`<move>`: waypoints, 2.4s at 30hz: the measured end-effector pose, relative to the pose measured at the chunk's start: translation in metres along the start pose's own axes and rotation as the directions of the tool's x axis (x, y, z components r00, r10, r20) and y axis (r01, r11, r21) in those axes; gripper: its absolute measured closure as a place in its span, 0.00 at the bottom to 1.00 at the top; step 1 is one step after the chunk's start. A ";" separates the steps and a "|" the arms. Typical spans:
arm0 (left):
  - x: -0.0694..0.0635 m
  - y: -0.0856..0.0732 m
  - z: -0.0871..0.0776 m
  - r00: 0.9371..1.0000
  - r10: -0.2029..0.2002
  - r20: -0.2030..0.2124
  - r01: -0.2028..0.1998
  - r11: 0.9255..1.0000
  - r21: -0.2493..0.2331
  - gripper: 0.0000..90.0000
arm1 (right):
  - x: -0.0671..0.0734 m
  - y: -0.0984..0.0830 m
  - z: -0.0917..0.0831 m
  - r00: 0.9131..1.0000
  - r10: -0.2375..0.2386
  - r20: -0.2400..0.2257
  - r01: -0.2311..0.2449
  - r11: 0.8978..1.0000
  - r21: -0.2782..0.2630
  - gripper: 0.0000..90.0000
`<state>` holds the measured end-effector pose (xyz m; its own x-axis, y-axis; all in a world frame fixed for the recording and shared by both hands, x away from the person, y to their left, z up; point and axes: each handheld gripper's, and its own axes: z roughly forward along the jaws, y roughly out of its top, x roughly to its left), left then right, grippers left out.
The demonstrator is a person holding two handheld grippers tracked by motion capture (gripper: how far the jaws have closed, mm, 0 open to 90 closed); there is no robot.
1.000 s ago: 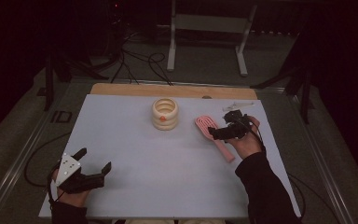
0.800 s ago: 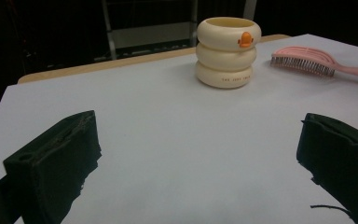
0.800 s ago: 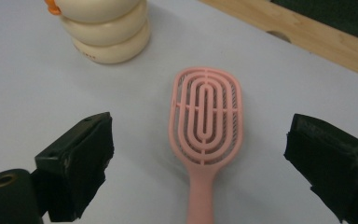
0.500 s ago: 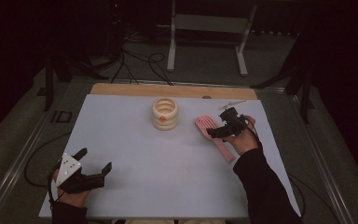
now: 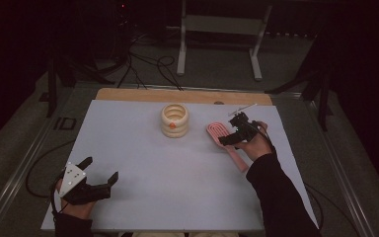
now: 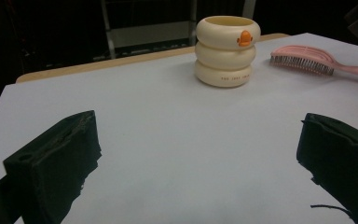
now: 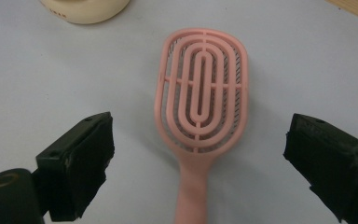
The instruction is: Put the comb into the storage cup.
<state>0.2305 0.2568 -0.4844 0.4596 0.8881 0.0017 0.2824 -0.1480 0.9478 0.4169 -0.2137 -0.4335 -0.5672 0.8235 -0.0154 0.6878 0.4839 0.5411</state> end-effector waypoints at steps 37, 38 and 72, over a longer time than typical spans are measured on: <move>0.000 -0.001 0.001 1.000 0.000 0.008 0.000 1.000 0.005 0.00 | -0.016 -0.004 0.051 0.999 0.030 -0.034 -0.021 0.973 0.229 0.12; 0.000 -0.001 0.001 1.000 0.000 0.008 0.000 1.000 0.005 0.00 | -0.016 -0.004 0.051 0.999 0.030 -0.034 -0.021 0.973 0.229 0.12; -0.001 -0.001 0.002 1.000 0.003 0.010 -0.003 1.000 0.013 0.00 | -0.009 -0.011 0.060 0.997 0.043 -0.058 -0.018 0.924 0.383 0.72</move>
<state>0.2310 0.2555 -0.4860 0.4686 0.8834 0.0017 0.2915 -0.1565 0.9437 0.4417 -0.2091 -0.4903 -0.5619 0.8253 0.0566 0.8190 0.5454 0.1782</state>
